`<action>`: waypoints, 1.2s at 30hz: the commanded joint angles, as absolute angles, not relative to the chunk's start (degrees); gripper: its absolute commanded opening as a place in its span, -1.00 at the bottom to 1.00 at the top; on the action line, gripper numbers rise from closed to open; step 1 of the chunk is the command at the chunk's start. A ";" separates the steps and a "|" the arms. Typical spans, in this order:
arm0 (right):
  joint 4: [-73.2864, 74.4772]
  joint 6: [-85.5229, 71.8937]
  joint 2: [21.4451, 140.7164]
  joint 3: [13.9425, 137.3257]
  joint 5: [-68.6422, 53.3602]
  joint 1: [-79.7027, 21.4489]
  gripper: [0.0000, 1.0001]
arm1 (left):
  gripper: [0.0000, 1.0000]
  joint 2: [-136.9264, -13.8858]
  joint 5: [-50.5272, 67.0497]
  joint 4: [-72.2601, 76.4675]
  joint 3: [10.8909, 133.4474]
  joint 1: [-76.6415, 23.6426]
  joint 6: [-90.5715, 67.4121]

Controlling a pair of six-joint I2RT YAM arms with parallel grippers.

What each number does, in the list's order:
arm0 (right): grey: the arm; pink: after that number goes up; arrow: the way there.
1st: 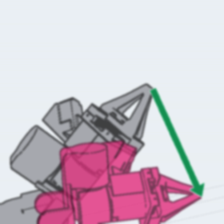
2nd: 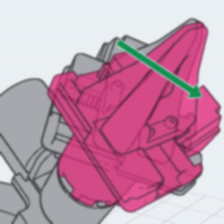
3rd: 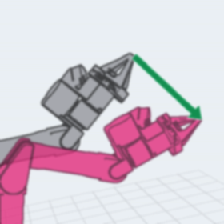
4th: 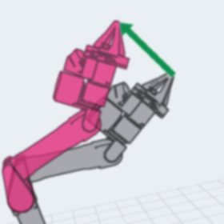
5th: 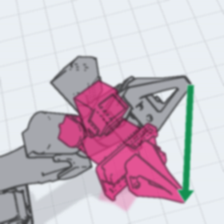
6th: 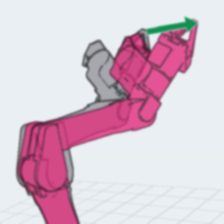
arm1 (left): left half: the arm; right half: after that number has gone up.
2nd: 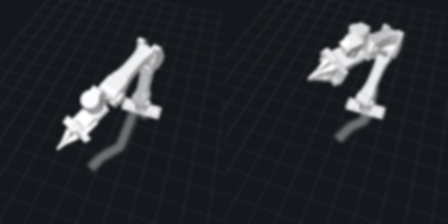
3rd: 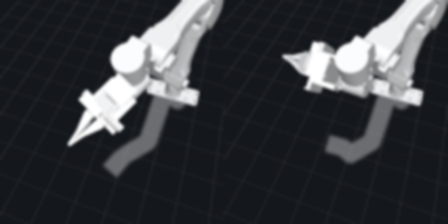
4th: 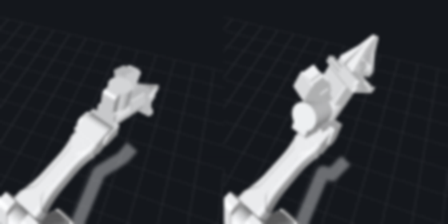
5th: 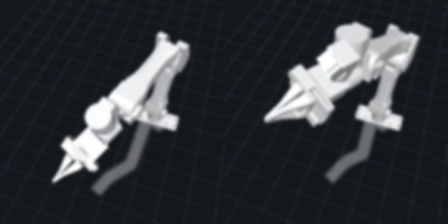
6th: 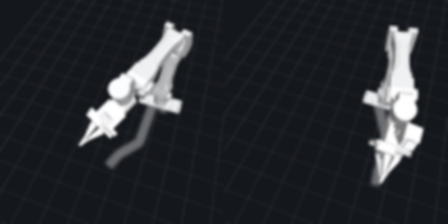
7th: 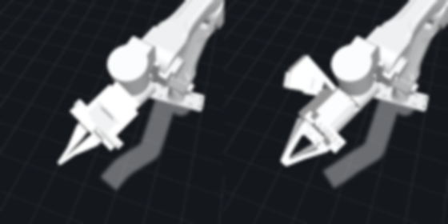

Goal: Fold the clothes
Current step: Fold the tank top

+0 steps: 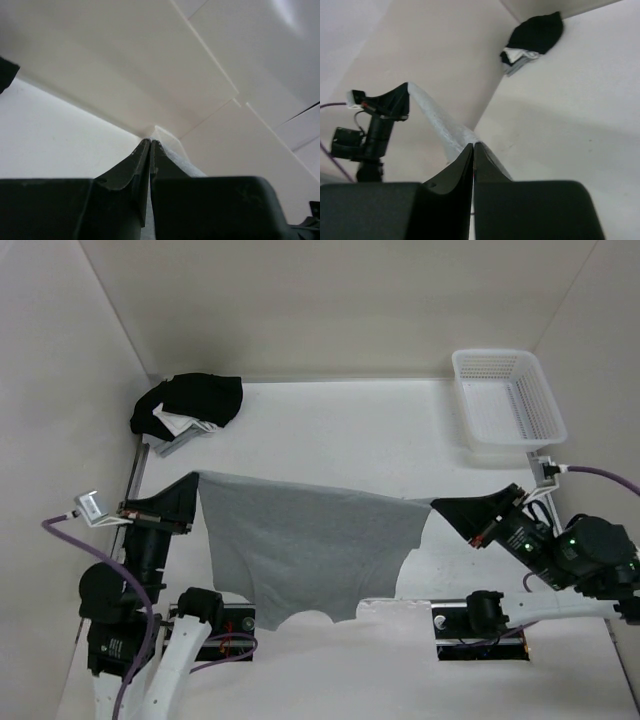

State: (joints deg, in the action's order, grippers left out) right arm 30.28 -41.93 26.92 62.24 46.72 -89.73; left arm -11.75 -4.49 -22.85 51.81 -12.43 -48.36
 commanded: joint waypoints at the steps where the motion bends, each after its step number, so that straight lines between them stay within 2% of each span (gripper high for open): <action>1: 32.26 -39.29 28.74 59.43 55.38 -86.82 -0.94 | -1.00 -13.27 -5.97 -25.32 45.55 -12.52 -48.34; 3: 29.90 -38.50 28.65 56.09 49.26 -78.14 -0.94 | -1.00 -15.46 -5.89 -23.39 41.07 -12.61 -49.04; 6: 24.28 -37.53 32.33 50.47 29.87 -57.69 -0.94 | -1.00 -20.28 -5.89 -17.78 35.09 -12.00 -49.30; 10: 7.26 -38.66 46.45 40.10 -2.22 -25.16 -0.94 | -1.00 -33.01 -7.11 -4.35 30.07 -10.77 -49.83; 12: -0.67 -40.60 54.28 38.06 -7.63 -17.30 -0.95 | -1.00 -43.97 -9.05 6.10 30.06 -10.50 -50.88; 14: -8.67 -41.92 63.84 38.75 -8.00 -14.90 -0.94 | -1.00 -55.23 -10.19 13.60 32.68 -11.03 -50.72; 17: -10.98 -41.14 78.79 47.43 -9.93 -12.00 -0.94 | -1.00 -73.34 -9.40 20.55 40.32 -9.54 -50.27; 22: -9.59 -40.69 96.21 64.57 -12.74 -9.19 -0.94 | -1.00 -86.29 -8.62 23.73 49.38 -6.81 -51.33; 24: -6.61 -40.00 99.48 70.11 -12.66 -9.27 -0.94 | -1.00 -88.24 -7.74 23.56 52.11 -6.11 -51.33; 27: -4.49 -38.24 99.06 71.11 -11.69 -9.44 -0.93 | -0.99 -86.76 -6.68 24.08 51.08 -6.19 -51.59; 36: -9.66 -40.60 89.13 50.91 -5.54 -12.78 -0.92 | -0.98 -74.81 -5.45 30.84 30.00 -7.86 -53.70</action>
State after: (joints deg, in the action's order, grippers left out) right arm -5.48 -39.92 92.29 55.20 -8.73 -11.84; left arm -78.74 -6.22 25.85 35.35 -8.01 -52.51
